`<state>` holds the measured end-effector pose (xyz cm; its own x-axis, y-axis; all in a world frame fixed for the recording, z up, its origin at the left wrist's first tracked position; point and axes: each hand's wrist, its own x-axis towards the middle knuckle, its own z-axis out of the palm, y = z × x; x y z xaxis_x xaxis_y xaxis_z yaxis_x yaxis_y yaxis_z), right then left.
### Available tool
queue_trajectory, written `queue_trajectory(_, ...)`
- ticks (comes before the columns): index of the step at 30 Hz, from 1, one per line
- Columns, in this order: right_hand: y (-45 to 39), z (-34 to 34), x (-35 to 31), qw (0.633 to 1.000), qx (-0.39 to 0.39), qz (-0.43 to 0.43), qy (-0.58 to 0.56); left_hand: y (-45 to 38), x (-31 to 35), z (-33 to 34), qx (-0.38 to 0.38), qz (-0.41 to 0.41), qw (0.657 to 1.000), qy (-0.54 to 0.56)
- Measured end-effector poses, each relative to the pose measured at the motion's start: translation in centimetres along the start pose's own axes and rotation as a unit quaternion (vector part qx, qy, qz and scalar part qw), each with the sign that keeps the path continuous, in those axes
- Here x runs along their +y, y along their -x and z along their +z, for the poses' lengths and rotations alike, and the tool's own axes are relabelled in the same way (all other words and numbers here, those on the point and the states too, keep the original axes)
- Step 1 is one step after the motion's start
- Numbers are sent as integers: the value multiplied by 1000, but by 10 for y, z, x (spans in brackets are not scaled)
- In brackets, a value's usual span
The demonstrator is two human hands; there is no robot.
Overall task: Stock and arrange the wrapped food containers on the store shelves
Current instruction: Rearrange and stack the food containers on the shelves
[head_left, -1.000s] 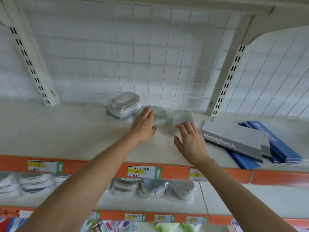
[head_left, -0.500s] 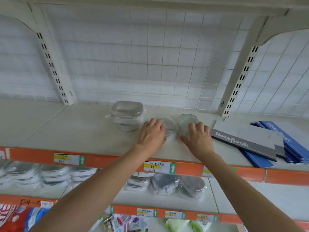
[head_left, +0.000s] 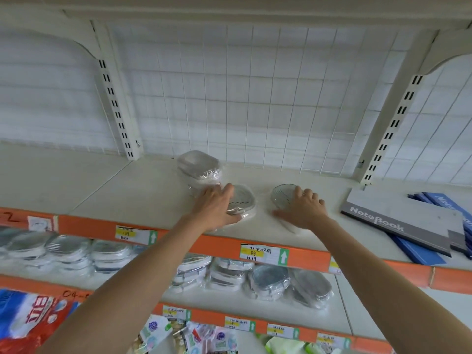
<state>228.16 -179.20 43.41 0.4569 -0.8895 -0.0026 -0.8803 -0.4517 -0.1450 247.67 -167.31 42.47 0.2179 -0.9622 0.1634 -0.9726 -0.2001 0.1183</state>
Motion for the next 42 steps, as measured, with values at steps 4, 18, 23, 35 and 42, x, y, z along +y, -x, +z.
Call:
queue_trajectory(4, -8, 15, -6, 997, 64, 6, 41, -3, -2, 2, 7, -28, 997, 65)
queue_trajectory(18, 100, 6, 7, 895, 370, -142, -203, 81, 30, -13, 290, 83, 947, 111)
queue_trajectory(23, 166, 38, 33, 905, 335, -173, -199, 118, 37, -3, 324, 177, 929, 12)
queue_trajectory(35, 218, 157, 99, 997, 54, -51, 29, 164, 63, 118, -29, 106, 992, 57)
queue_trajectory(42, 136, 204, 132, 996, 84, 33, -22, 81, 91, 201, -32, 11, 993, 109)
